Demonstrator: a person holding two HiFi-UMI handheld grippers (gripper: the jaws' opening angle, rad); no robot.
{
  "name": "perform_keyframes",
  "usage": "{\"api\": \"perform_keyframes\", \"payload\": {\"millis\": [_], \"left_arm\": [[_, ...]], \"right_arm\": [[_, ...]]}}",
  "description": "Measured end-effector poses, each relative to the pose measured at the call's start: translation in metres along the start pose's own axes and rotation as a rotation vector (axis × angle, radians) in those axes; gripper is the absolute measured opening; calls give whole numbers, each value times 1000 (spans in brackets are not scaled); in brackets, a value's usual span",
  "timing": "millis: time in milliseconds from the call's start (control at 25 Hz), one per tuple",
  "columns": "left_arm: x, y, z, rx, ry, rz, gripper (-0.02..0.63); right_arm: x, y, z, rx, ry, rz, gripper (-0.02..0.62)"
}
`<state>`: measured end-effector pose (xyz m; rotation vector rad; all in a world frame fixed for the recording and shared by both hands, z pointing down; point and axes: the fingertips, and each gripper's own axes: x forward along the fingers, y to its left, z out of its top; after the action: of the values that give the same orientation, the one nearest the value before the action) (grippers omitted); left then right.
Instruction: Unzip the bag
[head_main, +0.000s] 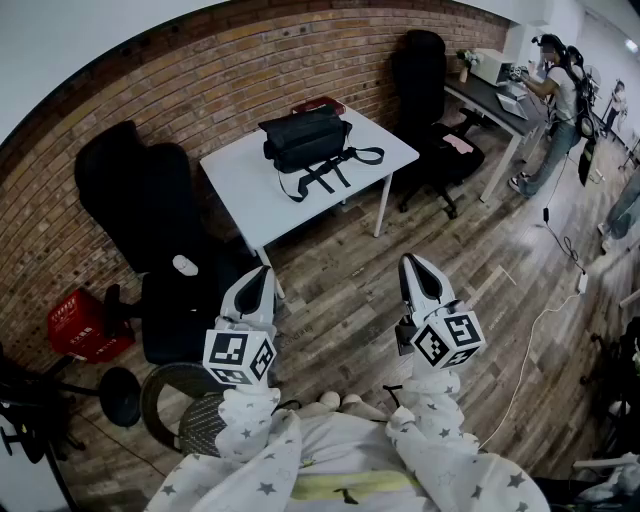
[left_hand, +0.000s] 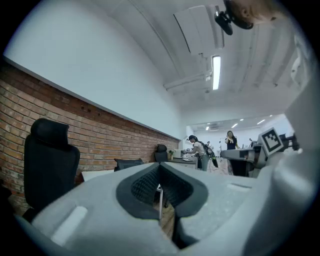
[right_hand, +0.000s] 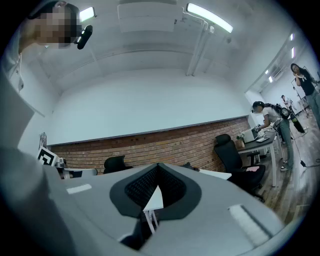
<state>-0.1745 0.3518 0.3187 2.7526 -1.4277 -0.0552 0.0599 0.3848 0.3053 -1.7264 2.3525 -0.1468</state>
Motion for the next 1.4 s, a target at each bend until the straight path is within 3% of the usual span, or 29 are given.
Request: {"api": "perform_keyframes", "payload": {"millis": [800, 1080, 1400], "left_arm": [[-1, -11, -10, 11, 21, 104, -2], [9, 5, -20, -16, 40, 164, -2], [62, 31, -34, -44, 60, 187, -2]], "right_arm": [[-7, -44, -6, 26, 15, 23, 6], [14, -56, -13, 43, 31, 52, 6], [73, -84, -25, 51, 66, 69, 6]]}}
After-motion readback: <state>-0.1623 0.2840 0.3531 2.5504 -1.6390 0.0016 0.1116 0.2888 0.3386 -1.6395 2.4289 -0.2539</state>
